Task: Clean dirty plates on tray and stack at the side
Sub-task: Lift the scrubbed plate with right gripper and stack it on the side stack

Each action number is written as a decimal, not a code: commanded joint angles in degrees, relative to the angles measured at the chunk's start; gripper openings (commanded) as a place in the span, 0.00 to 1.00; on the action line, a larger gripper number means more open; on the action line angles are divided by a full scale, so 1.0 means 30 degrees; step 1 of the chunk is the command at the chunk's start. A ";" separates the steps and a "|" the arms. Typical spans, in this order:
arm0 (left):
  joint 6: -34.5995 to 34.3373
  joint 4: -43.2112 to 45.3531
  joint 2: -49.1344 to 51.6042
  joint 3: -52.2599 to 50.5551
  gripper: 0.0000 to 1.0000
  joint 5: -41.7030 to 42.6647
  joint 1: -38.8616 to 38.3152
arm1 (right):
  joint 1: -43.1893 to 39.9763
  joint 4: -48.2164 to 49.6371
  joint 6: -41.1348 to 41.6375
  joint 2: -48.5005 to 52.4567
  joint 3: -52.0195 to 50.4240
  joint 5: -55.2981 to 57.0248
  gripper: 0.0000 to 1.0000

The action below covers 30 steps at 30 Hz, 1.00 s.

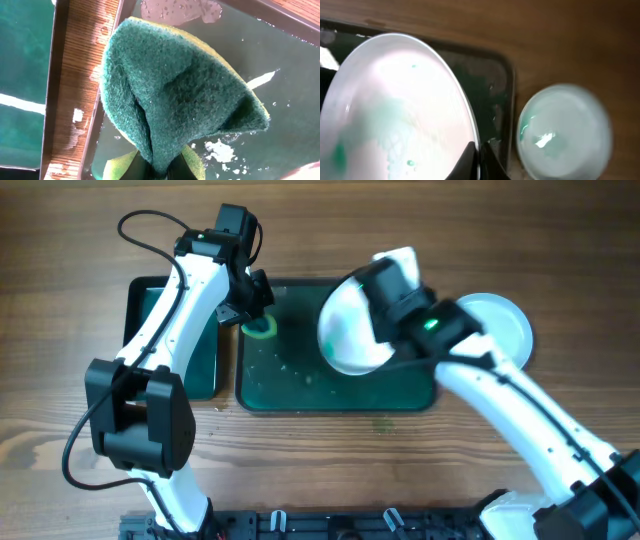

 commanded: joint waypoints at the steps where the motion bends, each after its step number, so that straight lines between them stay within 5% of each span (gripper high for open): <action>1: -0.0255 -0.0007 -0.0160 -0.0087 0.04 0.0073 -0.0073 | -0.4444 -0.0401 0.0663 -0.0401 0.0095 -0.7745 0.04; 6: -0.0255 -0.0007 -0.0160 -0.0087 0.04 0.0073 -0.0073 | -0.9981 -0.1413 0.0765 -0.0401 0.0095 -0.9012 0.04; 11: -0.0262 0.0000 -0.0160 -0.0087 0.04 0.0073 -0.0073 | -1.3777 -0.2127 0.2149 -0.0393 -0.0481 -0.5421 0.04; 24: -0.0255 0.0000 -0.0160 -0.0087 0.04 0.0073 -0.0073 | -1.5234 0.1472 0.2652 -0.0058 -0.5187 -0.3905 0.05; 25: -0.0255 0.0000 -0.0160 -0.0087 0.04 0.0073 -0.0073 | -1.5234 0.1566 0.2637 0.0007 -0.5282 -0.3905 0.09; 29: 0.0226 0.0124 -0.0240 0.0124 0.04 0.0124 -0.0029 | -1.5234 0.1749 0.2645 0.0102 -0.5260 -0.4204 0.56; 30: 0.0474 -0.0087 -0.0306 0.0321 0.04 0.0146 -0.0029 | -1.5234 0.1741 0.2630 0.0095 -0.5100 -0.4561 0.59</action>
